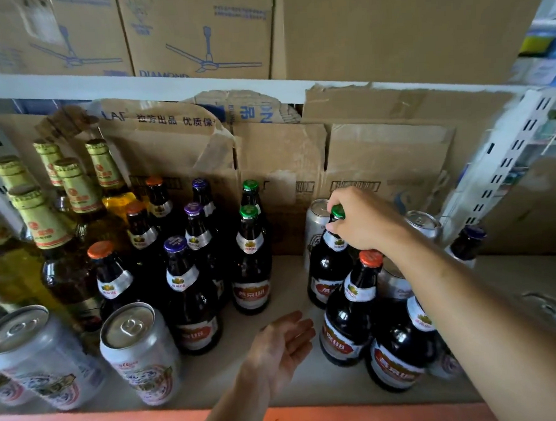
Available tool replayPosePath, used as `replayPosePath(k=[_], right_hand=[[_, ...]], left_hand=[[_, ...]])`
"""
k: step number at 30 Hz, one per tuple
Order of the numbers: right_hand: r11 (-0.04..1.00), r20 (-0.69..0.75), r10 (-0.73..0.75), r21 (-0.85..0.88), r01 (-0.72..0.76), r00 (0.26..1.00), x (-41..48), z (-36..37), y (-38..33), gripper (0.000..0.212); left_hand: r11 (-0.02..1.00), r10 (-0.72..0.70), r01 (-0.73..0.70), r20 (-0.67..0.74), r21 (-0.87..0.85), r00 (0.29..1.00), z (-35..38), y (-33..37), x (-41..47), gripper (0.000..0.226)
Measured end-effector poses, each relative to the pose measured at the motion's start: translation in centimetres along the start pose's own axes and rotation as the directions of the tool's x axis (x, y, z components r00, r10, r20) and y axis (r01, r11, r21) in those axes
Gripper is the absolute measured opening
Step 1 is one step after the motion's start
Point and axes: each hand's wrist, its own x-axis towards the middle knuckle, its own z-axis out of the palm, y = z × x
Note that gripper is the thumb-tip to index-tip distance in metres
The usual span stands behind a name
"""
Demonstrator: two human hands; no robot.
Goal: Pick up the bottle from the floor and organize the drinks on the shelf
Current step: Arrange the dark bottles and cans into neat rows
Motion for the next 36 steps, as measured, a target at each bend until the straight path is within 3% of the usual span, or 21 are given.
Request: replayPosePath(k=[7,15,19,24,26,30,36], right_hand=[[0.974,-0.108,-0.052,0.212,0.074,0.993,-0.2,-1.4,-0.3,0.021],[0.926,-0.073,-0.03,0.374,0.055,0.997,0.1,-2.0,-1.2,0.02],[0.934,0.023,-0.01,0.359,0.001,1.0,-0.1,-1.5,-1.8,0.031],[0.947,0.128,-0.046,0.322,0.002,0.991,-0.6,-0.7,-3.1,0.017],[0.952,0.143,-0.07,0.304,0.023,0.987,-0.8,-0.4,-3.7,0.023],[0.944,0.118,-0.119,0.321,0.076,0.986,-1.4,0.5,-5.2,0.013],[0.948,0.017,-0.202,0.255,0.191,0.979,-2.5,1.5,-7.6,0.02]], left_hand=[[0.999,0.023,-0.023,-0.021,-0.032,1.0,-0.3,0.7,0.2,0.033],[0.986,0.115,-0.105,0.071,-0.13,0.991,-2.5,0.6,-3.6,0.027],[0.987,0.14,-0.138,0.026,-0.082,0.99,-3.2,-0.1,-5.6,0.021],[0.992,0.114,-0.116,-0.044,-0.057,0.993,-4.3,-0.8,-7.2,0.02],[0.993,0.107,-0.11,-0.057,-0.049,0.993,-4.9,-1.0,-7.7,0.023],[0.991,0.113,-0.119,-0.097,-0.053,0.989,-5.7,-1.1,-8.3,0.024],[0.995,0.099,-0.102,-0.131,-0.012,0.986,-6.6,-0.6,-8.8,0.022]])
